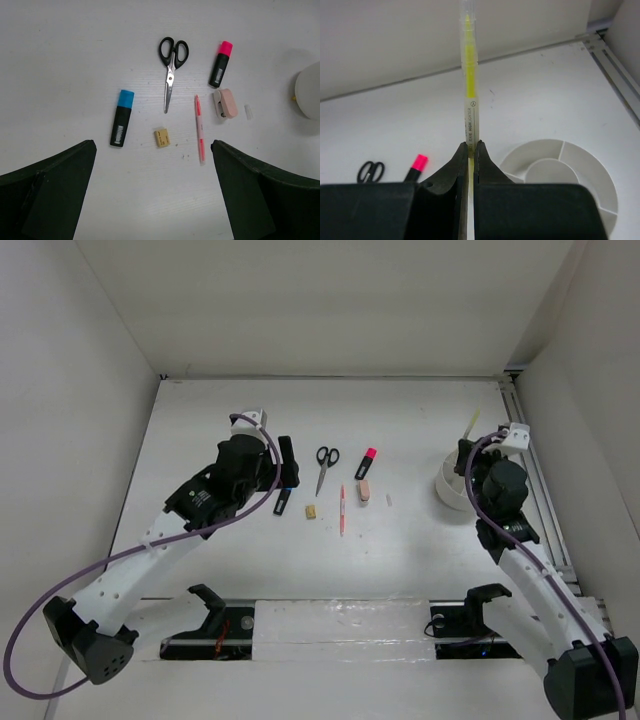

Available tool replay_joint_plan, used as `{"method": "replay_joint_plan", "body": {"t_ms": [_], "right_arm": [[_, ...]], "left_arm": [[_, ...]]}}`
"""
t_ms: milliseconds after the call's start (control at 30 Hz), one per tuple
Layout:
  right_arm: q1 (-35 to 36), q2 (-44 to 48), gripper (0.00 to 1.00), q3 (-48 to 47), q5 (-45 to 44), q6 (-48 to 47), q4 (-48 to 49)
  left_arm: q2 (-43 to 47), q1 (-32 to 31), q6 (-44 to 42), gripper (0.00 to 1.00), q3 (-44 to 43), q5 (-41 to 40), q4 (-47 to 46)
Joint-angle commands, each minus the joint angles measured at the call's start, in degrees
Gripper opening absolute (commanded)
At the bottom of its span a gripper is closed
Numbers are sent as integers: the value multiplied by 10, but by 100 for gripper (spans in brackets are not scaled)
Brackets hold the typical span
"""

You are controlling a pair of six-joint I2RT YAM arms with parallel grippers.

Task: Sort the stationery into containers
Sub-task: Place the pen in the storage box.

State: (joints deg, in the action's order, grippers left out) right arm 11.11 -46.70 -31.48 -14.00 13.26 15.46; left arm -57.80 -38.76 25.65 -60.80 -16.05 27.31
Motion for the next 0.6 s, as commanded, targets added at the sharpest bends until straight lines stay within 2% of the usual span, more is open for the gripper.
{"method": "replay_joint_plan", "body": {"t_ms": [0,567], "right_arm": [[-20,15,0,18,-16,-7,-9],[-25,-4,0,40,-104,63,-51]], "left_arm": [[23,4,-13,100,7,5,-22],[34,4,-18,100,12,40,-27]]}}
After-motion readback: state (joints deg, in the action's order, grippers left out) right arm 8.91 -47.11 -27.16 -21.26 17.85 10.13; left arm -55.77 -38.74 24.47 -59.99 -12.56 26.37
